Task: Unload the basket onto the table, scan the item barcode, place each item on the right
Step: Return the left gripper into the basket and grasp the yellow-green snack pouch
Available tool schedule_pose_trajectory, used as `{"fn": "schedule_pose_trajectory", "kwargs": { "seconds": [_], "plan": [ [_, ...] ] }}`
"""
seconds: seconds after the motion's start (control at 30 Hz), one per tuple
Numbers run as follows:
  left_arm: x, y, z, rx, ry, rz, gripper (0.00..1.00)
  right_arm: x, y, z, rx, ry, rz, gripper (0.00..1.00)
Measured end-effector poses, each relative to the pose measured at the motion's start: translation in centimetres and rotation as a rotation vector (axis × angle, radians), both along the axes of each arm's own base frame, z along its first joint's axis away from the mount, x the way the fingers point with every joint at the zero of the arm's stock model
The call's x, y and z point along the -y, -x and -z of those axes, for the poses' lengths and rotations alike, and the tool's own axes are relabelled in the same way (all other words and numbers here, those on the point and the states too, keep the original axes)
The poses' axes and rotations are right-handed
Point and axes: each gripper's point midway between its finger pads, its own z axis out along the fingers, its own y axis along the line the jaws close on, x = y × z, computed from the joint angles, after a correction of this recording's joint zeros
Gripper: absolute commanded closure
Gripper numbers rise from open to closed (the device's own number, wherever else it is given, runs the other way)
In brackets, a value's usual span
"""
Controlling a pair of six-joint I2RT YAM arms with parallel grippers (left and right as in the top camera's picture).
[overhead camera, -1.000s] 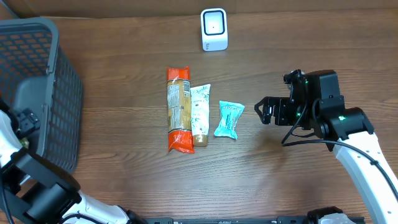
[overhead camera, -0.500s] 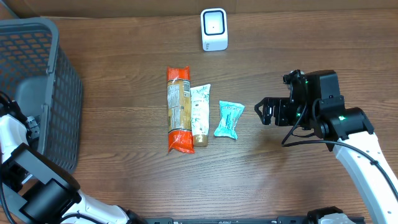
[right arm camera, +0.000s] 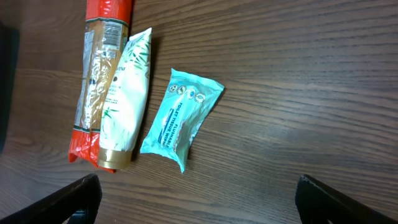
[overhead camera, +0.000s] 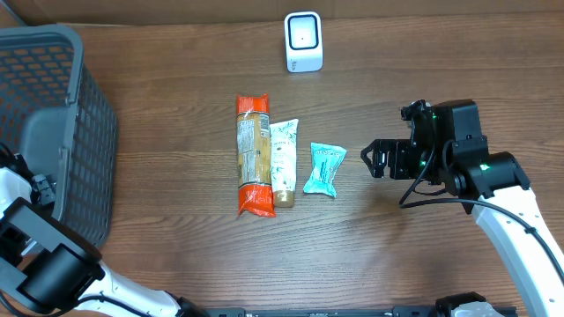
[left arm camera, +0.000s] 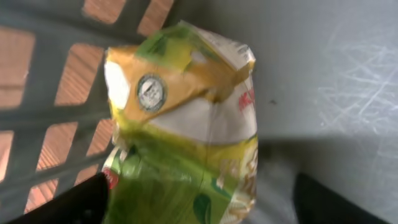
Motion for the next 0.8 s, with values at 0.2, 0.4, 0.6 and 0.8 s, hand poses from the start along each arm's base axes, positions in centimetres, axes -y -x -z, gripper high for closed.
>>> {"fn": "schedule_pose_trajectory", "kwargs": {
  "seconds": [0.2,0.4,0.6,0.8],
  "plan": [
    [0.0,-0.4,0.6,-0.001,0.011,0.024,0.88,0.0,0.0,0.0,0.001,0.000,-0.001,0.00],
    [0.4,-1.1,0.0,0.014,0.018,0.051,0.96,0.0,0.0,0.0,-0.001,0.001,0.000,0.00],
    [1.1,-1.8,-0.1,0.006,0.025,0.066,0.96,0.0,0.2,0.1,-0.008,0.002,0.000,0.00],
    [4.8,-5.0,-0.6,0.007,0.099,0.098,0.96,0.0,0.2,0.1,-0.008,0.002,-0.001,0.00]
  ]
}}
